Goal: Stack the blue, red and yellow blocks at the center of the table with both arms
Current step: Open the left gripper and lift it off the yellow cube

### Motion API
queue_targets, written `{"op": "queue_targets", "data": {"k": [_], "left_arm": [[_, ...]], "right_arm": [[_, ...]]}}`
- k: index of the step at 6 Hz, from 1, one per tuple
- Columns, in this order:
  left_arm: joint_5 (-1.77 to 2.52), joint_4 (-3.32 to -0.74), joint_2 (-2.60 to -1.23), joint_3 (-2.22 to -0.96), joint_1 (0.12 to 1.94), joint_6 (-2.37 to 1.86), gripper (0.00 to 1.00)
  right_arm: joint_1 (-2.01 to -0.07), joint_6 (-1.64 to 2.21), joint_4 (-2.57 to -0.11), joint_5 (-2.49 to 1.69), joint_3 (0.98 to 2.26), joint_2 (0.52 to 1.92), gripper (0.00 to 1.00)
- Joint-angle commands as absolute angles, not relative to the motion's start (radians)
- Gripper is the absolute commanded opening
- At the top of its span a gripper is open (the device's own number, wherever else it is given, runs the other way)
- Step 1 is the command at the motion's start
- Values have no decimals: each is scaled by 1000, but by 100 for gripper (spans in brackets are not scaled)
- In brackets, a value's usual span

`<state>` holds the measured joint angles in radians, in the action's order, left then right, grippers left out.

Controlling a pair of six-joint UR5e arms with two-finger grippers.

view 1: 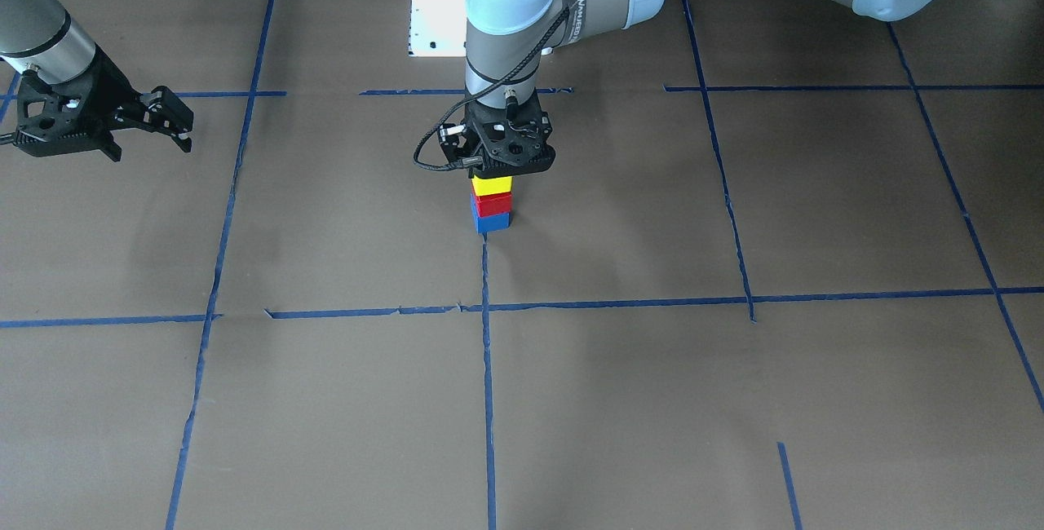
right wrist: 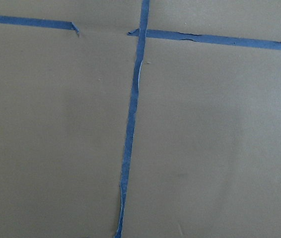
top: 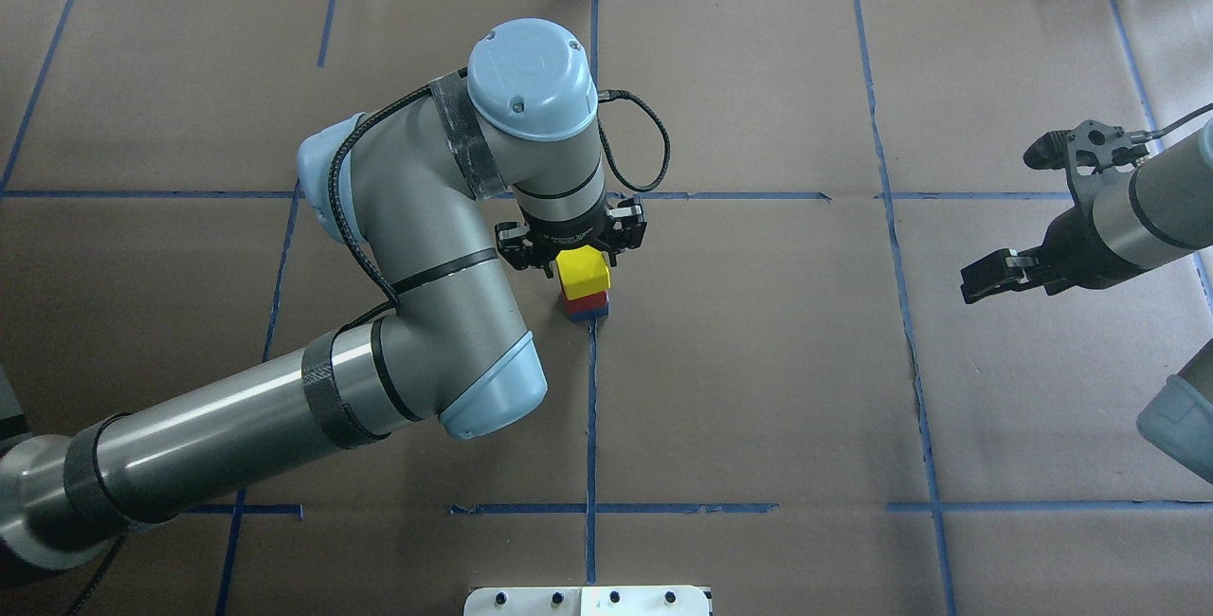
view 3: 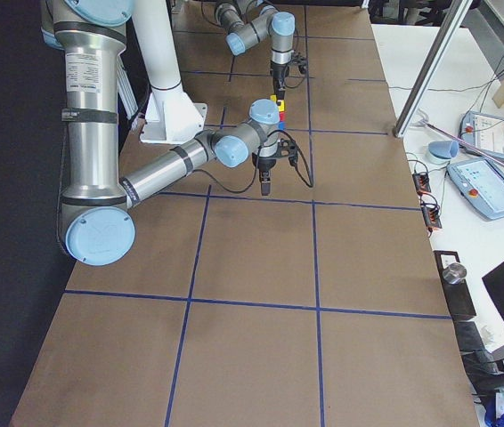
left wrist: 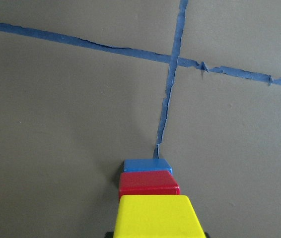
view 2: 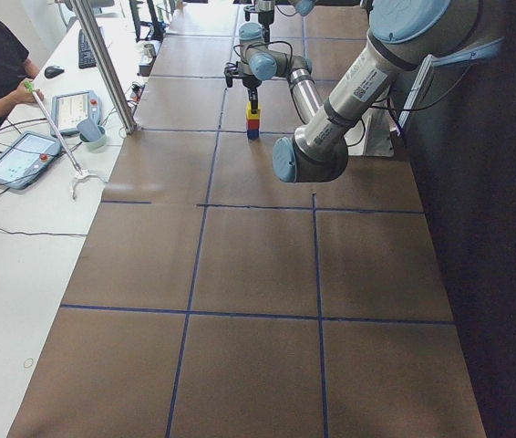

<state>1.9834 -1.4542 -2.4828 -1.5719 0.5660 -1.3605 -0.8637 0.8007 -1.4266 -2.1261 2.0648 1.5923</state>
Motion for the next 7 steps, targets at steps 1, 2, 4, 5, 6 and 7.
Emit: {"op": "queue_targets", "data": {"k": [1,2,4,5,6,7], "left_arm": [[1986,-1456,-2487,-1578,566,-1376,100],[1994,-1454,-2482,-1610,568,-1384,100],[1997,-1433,-2392,-1777,601,-1382,100],[2000,-1434,-2281,-1874,623,-1318,100],[1999,-1465,-2143,-1963,633,-1157,100],[2002,-1465,-2056,-2023,678,-1058,100]], "right_arm": [[-864,801,-1427,-2126,2065,1592,100],[-864,799,-1427,-2126,2065,1592,100],[-938,793,-1431,-2191,2086,1598,100],[-1018,682,-1436,-2241,2066,1630,100],[-1131,491,-1443,-2265,2056,1693,100],[-1241,353,-1443,-2343,2040,1762,100]]}}
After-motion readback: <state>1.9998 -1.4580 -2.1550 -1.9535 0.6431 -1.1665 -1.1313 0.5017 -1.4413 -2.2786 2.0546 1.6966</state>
